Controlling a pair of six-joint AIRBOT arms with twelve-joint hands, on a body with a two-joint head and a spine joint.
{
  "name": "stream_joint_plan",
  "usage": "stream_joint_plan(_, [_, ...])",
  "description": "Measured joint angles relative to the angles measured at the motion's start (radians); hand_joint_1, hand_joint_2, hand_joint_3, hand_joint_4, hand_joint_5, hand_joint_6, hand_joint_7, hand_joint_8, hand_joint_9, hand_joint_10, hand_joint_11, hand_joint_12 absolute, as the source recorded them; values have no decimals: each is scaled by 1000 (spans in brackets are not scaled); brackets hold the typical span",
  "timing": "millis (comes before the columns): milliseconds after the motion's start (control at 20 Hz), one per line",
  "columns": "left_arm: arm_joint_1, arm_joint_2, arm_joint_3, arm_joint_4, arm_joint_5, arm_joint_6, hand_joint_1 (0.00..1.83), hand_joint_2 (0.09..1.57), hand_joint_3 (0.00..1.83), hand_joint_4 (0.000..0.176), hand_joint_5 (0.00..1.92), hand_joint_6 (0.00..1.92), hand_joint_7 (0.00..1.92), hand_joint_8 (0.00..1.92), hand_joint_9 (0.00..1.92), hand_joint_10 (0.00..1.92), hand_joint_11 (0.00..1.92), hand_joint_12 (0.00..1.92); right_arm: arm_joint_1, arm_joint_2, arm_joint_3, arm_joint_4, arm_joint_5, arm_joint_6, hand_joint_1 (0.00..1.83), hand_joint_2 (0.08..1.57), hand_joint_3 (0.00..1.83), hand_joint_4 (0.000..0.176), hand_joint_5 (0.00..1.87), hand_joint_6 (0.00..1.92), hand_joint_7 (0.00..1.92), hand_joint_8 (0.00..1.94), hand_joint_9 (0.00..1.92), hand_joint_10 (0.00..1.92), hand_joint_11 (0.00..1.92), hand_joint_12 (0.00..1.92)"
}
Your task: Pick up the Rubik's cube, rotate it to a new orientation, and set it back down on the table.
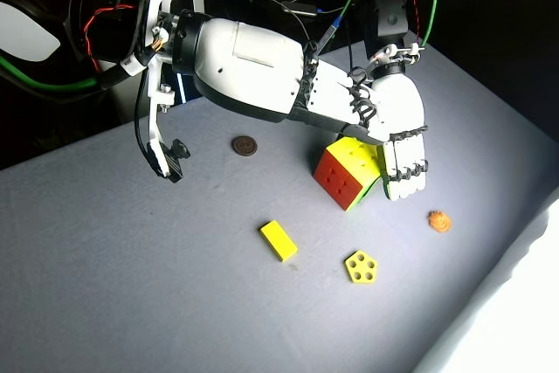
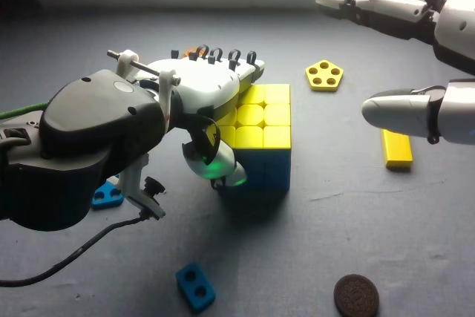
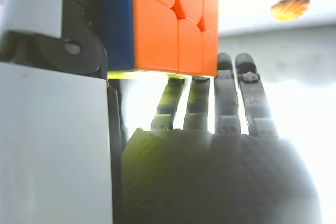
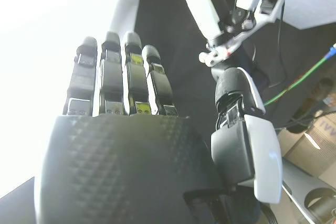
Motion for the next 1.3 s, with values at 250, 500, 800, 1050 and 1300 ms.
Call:
stream_joint_plan(250, [0,0,0,-8,-5,8,955,947,0,0,0,0,0,0,0,0,0,0,0,0,0,0,0,-5,15,1265,1,0,63,0,176,0,162,8,0,153])
stream_joint_plan(500, [0,0,0,-6,-7,8,938,1062,0,0,201,24,338,29,305,83,0,578,0,0,0,0,0,-6,43,1263,0,0,81,7,179,2,146,1,0,157])
stream_joint_plan(800, [-3,-1,-2,-23,-14,4,1124,1133,13,0,245,1549,158,1799,153,1845,36,1910,0,0,0,-1,0,-7,30,1267,1,0,77,1,186,6,177,14,0,145])
stream_joint_plan(1050, [-3,0,-10,-35,-16,5,1138,1100,0,0,229,1721,207,1885,239,1896,188,1921,-10,1,0,0,0,-19,18,1270,1,0,84,4,198,6,171,9,0,135])
stream_joint_plan(1300, [-27,21,-45,-133,-15,82,1123,1130,10,0,175,1793,147,1919,201,1921,180,1921,-10,10,-1,63,0,-51,39,1266,0,0,78,4,191,3,183,10,0,221])
